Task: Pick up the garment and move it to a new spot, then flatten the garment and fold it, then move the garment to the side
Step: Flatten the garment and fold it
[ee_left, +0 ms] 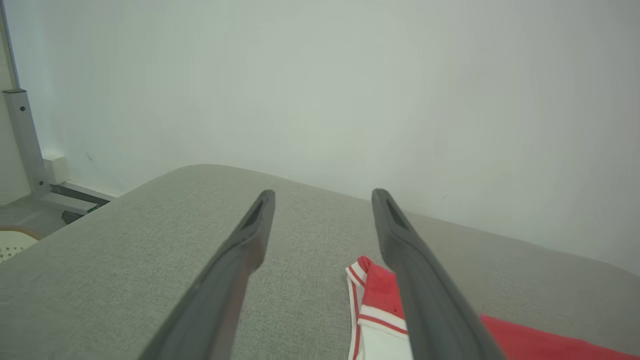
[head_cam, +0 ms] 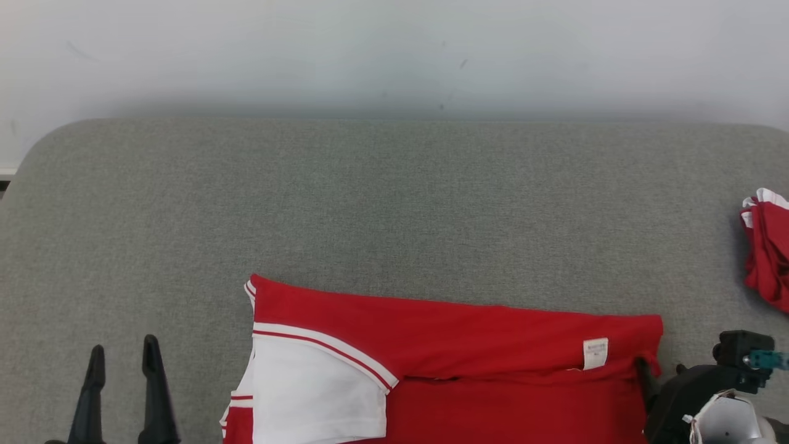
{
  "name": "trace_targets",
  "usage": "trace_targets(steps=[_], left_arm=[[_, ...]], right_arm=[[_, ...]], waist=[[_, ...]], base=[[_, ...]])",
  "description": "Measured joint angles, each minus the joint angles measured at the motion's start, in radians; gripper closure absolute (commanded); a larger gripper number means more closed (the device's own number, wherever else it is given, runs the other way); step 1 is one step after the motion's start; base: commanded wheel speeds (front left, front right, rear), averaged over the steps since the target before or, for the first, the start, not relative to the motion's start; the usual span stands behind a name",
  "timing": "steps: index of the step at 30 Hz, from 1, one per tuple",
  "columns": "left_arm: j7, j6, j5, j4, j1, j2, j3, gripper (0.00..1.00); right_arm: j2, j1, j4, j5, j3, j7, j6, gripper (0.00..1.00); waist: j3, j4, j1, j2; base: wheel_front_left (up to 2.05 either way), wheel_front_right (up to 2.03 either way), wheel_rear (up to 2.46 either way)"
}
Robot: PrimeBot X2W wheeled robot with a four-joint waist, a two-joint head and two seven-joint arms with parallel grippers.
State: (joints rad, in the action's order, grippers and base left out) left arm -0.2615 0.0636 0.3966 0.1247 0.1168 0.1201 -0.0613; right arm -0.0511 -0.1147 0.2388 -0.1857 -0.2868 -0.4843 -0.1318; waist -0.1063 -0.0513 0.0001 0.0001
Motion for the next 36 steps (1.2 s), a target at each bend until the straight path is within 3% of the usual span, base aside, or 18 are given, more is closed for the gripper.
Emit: trace_targets(steps=[10, 12, 13, 15, 19, 27, 36], left_arm=[[0.0, 0.023, -0.007, -0.028, -0.003, -0.017, -0.012, 0.0], [0.0, 0.024, -0.007, -0.031, -0.002, -0.018, -0.015, 0.0], [-0.001, 0.025, -0.007, -0.031, -0.001, -0.019, -0.016, 0.0], [-0.001, 0.025, -0.007, -0.031, -0.001, -0.02, -0.019, 0.0], [-0.001, 0.026, -0.021, -0.031, -0.001, -0.02, -0.021, 0.0], [-0.001, 0.032, -0.035, -0.045, -0.01, -0.016, -0.012, 0.0], [0.013, 0.03, -0.028, -0.06, -0.019, -0.009, -0.003, 0.0]], right_arm=[[-0.01, -0.046, 0.151, 0.014, 0.023, -0.038, 0.003, 0.01], [-0.015, -0.046, 0.159, 0.008, 0.036, -0.059, 0.003, 0.32], [-0.017, -0.046, 0.161, 0.0, 0.046, -0.072, 0.004, 0.52], [-0.019, -0.045, 0.161, -0.014, 0.062, -0.092, 0.005, 0.55], [-0.015, -0.041, 0.157, -0.023, 0.081, -0.108, 0.003, 0.98], [-0.001, -0.049, 0.163, 0.003, 0.054, -0.062, -0.001, 1.0], [0.006, -0.081, 0.128, 0.109, -0.128, -0.006, -0.001, 1.0]], waist=[[-0.004, -0.024, -0.0001, -0.0001], [-0.002, -0.023, -0.0002, -0.0001], [-0.001, -0.022, -0.0001, -0.0001], [0.001, -0.02, -0.0002, -0.0002], [0.0, -0.016, -0.0002, -0.0002], [-0.007, -0.012, -0.0002, -0.0002], [-0.008, -0.001, 0.0, 0.0002]], base=[[0.0, 0.0, 0.0], [0.0, 0.0, 0.0], [0.0, 0.0, 0.0], [0.0, 0.0, 0.0], [0.0, 0.0, 0.0], [0.0, 0.0, 0.0], [0.0, 0.0, 0.0]])
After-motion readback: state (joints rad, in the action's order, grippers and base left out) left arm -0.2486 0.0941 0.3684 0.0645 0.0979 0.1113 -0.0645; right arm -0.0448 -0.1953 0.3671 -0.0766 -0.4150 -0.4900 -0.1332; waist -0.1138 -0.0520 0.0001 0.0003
